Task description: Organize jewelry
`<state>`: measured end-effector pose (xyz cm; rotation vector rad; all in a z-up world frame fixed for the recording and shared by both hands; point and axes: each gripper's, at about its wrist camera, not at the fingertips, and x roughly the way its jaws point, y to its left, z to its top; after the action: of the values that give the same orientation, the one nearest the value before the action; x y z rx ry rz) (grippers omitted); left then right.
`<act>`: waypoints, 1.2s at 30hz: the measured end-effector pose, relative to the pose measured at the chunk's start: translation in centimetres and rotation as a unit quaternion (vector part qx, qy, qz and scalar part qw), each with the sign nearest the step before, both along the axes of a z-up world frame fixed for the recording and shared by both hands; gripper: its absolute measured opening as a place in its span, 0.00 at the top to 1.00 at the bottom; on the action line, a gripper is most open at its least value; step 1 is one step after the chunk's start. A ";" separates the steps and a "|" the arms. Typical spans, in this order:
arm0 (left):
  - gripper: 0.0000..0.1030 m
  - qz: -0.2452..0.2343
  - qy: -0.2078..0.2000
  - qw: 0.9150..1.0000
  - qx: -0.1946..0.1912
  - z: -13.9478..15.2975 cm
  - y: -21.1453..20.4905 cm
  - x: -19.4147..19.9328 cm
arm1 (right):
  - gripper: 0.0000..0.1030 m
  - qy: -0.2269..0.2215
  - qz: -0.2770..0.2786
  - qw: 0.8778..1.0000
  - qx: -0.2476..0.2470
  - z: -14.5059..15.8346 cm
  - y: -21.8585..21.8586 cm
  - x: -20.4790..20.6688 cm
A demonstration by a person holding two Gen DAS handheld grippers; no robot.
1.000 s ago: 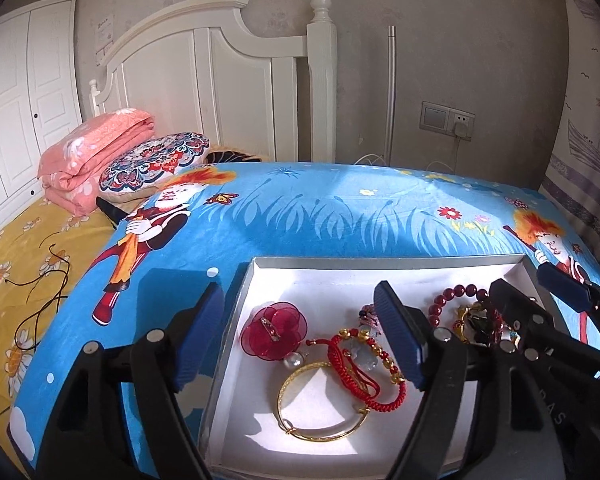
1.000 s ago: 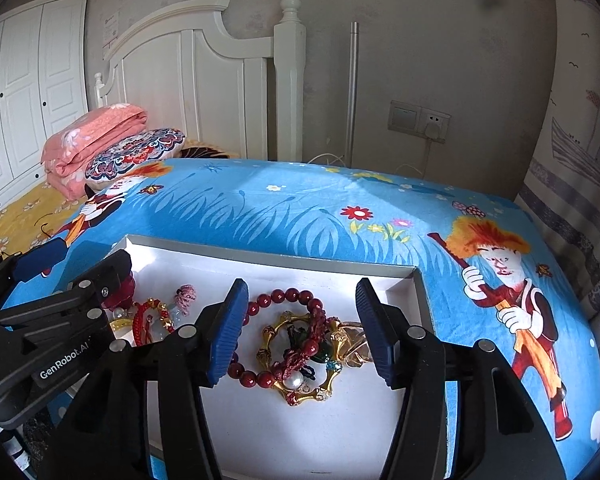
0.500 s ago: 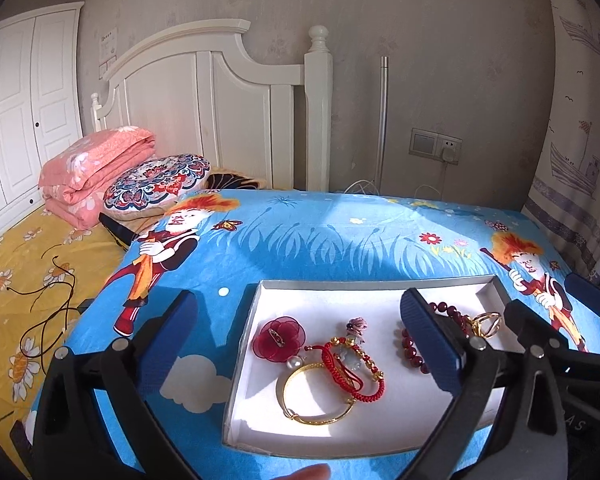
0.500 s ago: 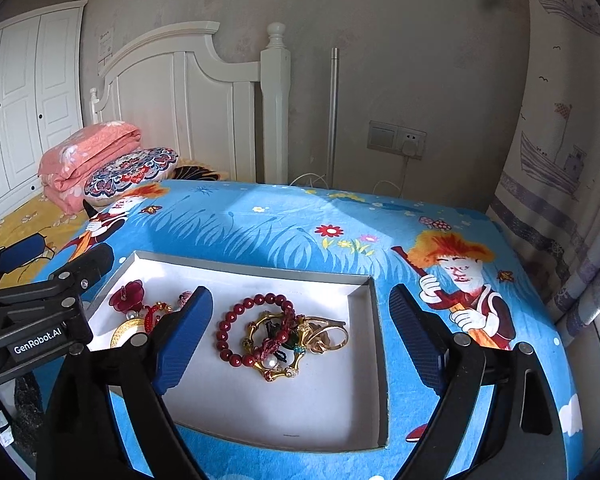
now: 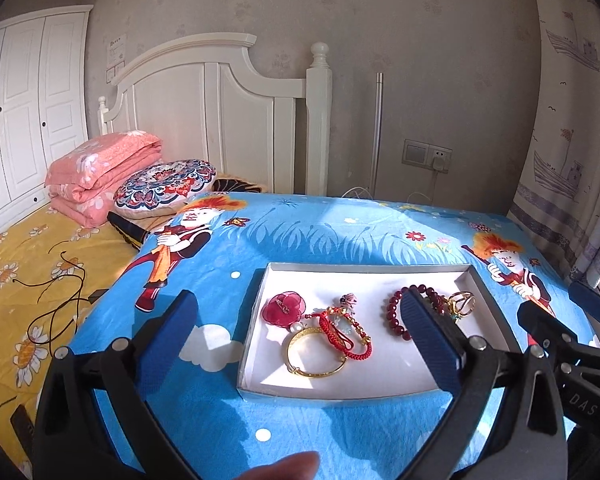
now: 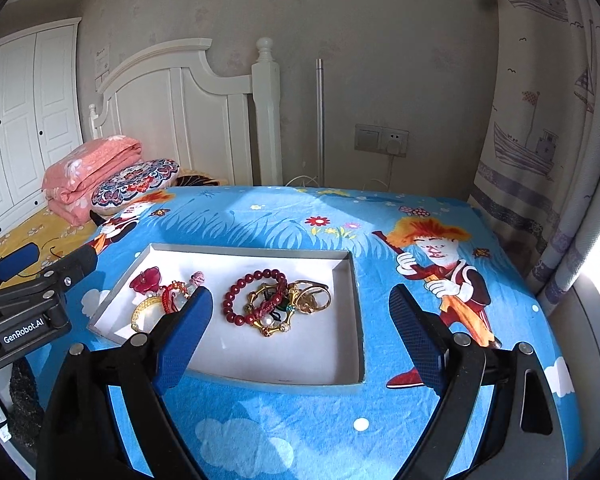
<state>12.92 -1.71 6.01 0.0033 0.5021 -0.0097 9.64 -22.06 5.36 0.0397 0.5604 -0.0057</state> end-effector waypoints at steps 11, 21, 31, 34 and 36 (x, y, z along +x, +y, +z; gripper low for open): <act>0.05 -0.003 0.007 1.000 0.016 -0.5 -0.4 -1.3 | 0.18 0.039 -0.014 0.999 -0.004 -1.5 0.0 0.3; 0.05 0.004 0.019 1.000 0.011 -1.2 0.3 -0.9 | 0.18 0.042 -0.006 0.999 -0.019 -1.6 1.1 0.0; 0.05 0.007 0.023 1.000 0.011 -1.5 0.4 -0.8 | 0.18 0.046 -0.001 0.999 -0.024 -1.9 1.6 -0.1; 0.05 0.007 0.024 1.000 0.012 -1.6 0.4 -0.8 | 0.18 0.047 0.000 0.999 -0.026 -1.9 1.7 -0.2; 0.05 0.007 0.024 1.000 0.012 -1.6 0.4 -0.8 | 0.18 0.048 0.001 0.999 -0.026 -2.0 1.8 -0.2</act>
<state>12.16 -1.29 4.41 0.0231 0.5499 0.0104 9.47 -20.30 3.38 -0.0122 0.6554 -0.0210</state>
